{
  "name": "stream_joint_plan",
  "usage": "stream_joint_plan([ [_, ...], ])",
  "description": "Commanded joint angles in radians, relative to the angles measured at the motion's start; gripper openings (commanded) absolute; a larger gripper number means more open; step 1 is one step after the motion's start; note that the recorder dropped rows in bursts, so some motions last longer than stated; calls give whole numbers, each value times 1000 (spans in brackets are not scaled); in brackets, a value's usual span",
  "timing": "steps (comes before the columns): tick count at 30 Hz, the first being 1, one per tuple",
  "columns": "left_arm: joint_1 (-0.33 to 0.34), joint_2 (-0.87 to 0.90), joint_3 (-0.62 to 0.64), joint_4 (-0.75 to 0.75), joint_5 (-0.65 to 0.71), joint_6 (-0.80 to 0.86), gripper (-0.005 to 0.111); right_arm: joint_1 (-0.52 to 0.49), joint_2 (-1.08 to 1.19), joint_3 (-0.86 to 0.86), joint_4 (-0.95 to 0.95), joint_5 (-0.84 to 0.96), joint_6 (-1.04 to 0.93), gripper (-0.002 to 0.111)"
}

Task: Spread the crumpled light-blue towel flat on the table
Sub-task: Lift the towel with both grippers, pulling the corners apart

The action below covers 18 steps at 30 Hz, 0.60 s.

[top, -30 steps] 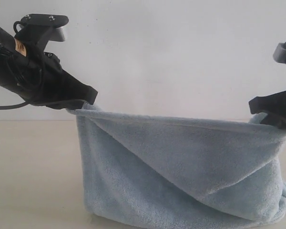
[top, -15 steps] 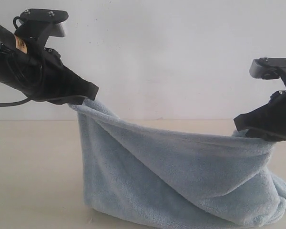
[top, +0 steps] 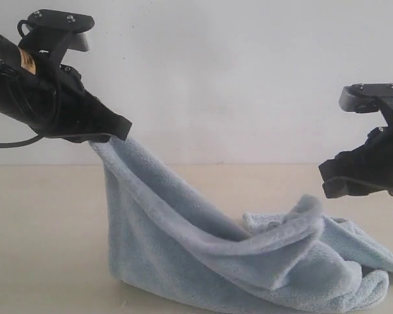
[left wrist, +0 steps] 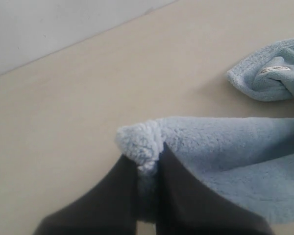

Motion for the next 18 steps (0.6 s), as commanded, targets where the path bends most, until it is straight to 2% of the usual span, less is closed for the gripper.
stream_joint_plan([
  [1, 2, -9, 4, 66, 9, 1, 4, 2, -1, 1, -65, -82, -12, 55],
  [6, 2, -9, 4, 103, 20, 1, 4, -1, 2, 1, -130, -107, -12, 55],
  [10, 2, -5, 4, 98, 20, 1, 4, -1, 56, 1, -152, -58, -31, 55],
  [18, 2, 34, 4, 98, 29, 1, 4, 1, 150, 1, -145, 69, -286, 55],
])
